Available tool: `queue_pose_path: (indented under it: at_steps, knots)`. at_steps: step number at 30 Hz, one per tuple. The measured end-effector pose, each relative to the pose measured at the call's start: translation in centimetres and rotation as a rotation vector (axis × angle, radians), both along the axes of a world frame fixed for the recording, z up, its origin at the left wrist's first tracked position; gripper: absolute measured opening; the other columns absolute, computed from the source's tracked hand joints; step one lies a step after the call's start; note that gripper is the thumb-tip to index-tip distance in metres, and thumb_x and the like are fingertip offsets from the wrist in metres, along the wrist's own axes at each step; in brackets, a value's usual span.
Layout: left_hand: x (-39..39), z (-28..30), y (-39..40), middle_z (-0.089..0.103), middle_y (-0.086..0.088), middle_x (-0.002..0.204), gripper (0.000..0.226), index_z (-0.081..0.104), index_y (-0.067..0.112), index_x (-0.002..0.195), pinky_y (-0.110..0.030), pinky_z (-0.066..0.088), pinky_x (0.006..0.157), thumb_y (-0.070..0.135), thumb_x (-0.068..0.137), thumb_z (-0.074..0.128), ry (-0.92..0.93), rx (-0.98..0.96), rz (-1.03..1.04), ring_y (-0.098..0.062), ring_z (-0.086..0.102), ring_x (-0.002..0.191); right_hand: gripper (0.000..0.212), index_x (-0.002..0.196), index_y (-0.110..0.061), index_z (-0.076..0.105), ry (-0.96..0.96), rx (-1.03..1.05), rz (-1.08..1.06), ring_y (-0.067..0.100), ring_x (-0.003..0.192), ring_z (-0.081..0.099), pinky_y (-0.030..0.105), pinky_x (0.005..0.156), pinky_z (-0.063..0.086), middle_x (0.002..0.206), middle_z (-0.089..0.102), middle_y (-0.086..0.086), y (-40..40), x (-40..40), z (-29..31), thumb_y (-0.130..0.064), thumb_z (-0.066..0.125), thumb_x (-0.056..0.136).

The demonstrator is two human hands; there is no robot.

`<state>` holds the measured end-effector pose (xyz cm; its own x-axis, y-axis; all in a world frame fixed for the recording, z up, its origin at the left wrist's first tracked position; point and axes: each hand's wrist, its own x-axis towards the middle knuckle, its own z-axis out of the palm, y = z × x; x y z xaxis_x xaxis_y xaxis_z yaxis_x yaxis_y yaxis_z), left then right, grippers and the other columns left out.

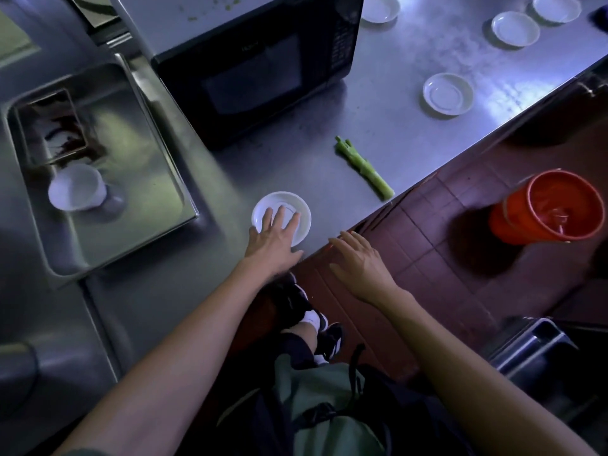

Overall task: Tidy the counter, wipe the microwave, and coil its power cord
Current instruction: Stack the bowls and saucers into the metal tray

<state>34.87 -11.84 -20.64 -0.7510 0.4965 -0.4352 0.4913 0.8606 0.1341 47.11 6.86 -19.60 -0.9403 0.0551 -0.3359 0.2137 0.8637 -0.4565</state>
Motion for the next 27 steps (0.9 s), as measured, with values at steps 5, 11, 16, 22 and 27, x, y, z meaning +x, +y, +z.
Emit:
queue_pose_path:
  at_steps: [5,11,16,22,27]
  knots:
    - [-3.3,-1.9,1.3,-0.01,-0.008,0.164,0.104,0.002,0.033,0.156,-0.071,0.02,0.107,0.067,0.079,0.063,-0.003,-0.034,-0.008,-0.037,-0.014,0.15,0.058,0.15,-0.025,0.04,-0.009,0.008,0.048,0.027,0.151,0.018,0.048,0.117,0.028,0.16,0.031,0.003,0.8,-2.0,0.0,-0.034,0.058,0.096]
    - [-5.1,-3.2,2.0,-0.019,-0.008,0.163,0.12,-0.006,0.038,0.155,-0.078,0.015,0.106,0.067,0.069,0.073,-0.053,-0.055,-0.023,-0.042,-0.017,0.148,0.058,0.146,-0.018,0.047,0.013,-0.002,0.096,0.031,0.149,0.024,0.051,0.116,0.03,0.157,0.037,0.009,1.8,-6.7,0.0,-0.029,0.065,0.093]
    - [-7.1,-2.6,2.8,-0.009,-0.005,0.162,0.121,-0.002,0.04,0.155,-0.071,0.024,0.106,0.067,0.065,0.075,-0.035,-0.028,-0.017,-0.039,-0.008,0.149,0.056,0.143,-0.016,0.051,0.057,-0.023,0.074,0.033,0.146,0.03,0.048,0.117,0.031,0.153,0.042,0.012,2.8,-9.6,-0.4,-0.029,0.068,0.091]
    - [-8.6,-1.7,3.7,0.005,-0.005,0.156,0.121,0.006,0.04,0.153,-0.061,0.033,0.102,0.073,0.059,0.074,-0.028,-0.03,-0.019,-0.037,0.008,0.143,0.055,0.144,-0.017,0.05,0.054,-0.05,0.026,0.031,0.147,0.028,0.048,0.117,0.029,0.155,0.04,0.01,4.4,-10.8,-0.1,-0.029,0.066,0.092]
    - [-9.9,-0.2,6.0,0.013,-0.004,0.151,0.118,0.014,0.042,0.15,-0.058,0.036,0.097,0.077,0.053,0.071,-0.007,0.021,0.006,-0.032,0.018,0.137,0.056,0.143,-0.02,0.051,0.074,-0.035,-0.043,0.03,0.146,0.03,0.048,0.117,0.029,0.154,0.042,0.009,7.9,-12.6,0.1,-0.03,0.068,0.091]
